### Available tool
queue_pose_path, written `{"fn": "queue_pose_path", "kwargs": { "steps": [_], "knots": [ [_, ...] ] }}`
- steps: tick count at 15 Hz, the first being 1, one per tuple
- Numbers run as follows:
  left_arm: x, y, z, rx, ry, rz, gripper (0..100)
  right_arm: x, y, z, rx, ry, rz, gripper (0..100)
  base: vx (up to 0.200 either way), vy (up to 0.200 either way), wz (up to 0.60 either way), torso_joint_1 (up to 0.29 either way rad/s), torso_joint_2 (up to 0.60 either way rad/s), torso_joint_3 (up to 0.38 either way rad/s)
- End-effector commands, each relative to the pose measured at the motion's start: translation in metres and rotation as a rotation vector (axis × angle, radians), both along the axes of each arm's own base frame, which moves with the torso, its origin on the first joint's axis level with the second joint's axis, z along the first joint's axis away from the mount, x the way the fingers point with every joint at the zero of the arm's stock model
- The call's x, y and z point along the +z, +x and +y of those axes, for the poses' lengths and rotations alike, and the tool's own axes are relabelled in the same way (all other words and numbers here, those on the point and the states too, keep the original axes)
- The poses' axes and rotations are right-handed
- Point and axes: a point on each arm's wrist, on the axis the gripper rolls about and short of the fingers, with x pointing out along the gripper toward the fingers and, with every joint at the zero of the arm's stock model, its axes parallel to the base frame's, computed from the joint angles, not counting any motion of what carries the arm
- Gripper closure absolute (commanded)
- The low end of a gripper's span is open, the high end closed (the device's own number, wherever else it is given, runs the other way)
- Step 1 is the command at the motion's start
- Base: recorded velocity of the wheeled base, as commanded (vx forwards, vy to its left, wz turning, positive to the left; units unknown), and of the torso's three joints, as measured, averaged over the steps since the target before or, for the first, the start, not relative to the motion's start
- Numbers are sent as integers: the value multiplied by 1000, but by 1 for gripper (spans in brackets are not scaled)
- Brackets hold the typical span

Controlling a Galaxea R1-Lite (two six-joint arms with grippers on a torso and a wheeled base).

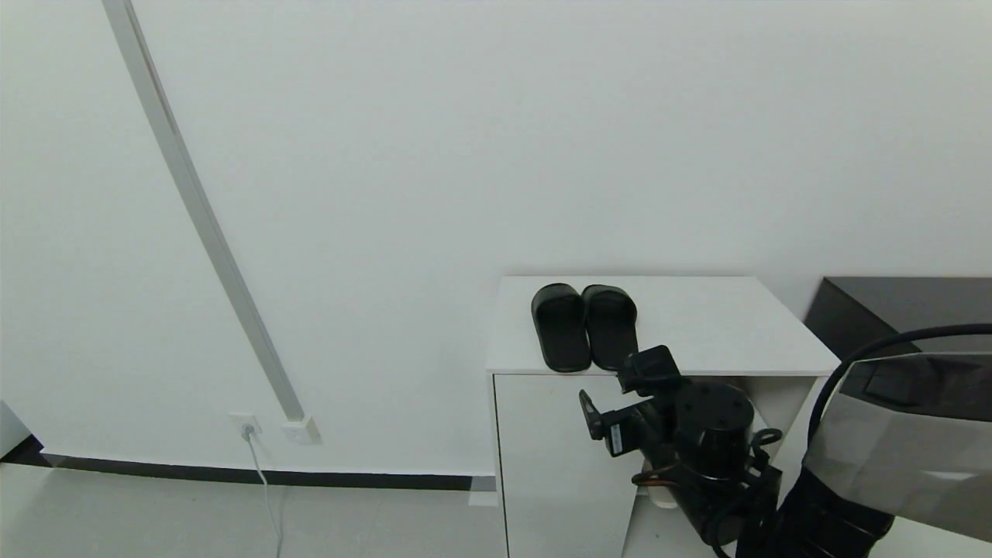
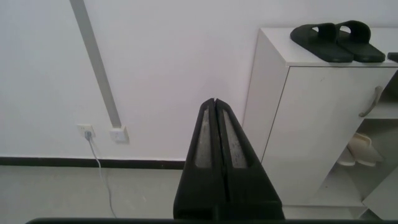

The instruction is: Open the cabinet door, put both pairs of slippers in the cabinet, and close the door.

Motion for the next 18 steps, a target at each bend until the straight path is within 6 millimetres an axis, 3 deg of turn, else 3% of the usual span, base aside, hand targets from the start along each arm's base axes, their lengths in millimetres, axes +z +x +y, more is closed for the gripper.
{"fn": "queue_pose_path", "kwargs": {
  "steps": [1, 4, 6, 10, 12, 18],
  "knots": [
    [0, 0, 0, 0, 1, 0, 100, 38, 12, 3, -31, 88, 27, 0, 0, 0, 0, 0, 0, 0],
    [0, 0, 0, 2, 1, 0, 100, 94, 14, 12, -81, 157, 188, 0, 0, 0, 0, 0, 0, 0],
    [0, 0, 0, 0, -1, 0, 100, 116, 7, 19, -92, 193, 255, 0, 0, 0, 0, 0, 0, 0],
    [0, 0, 0, 0, -1, 0, 100, 110, 5, 23, -92, 185, 282, 0, 0, 0, 0, 0, 0, 0],
    [0, 0, 0, -3, 2, 0, 100, 105, 6, 24, -101, 181, 285, 0, 200, 0, 0, 7, 0, 7],
    [0, 0, 0, -3, 2, 0, 100, 56, 13, 27, -146, 140, 288, 0, 200, 0, 0, 2, 2, 2]
  ]
}}
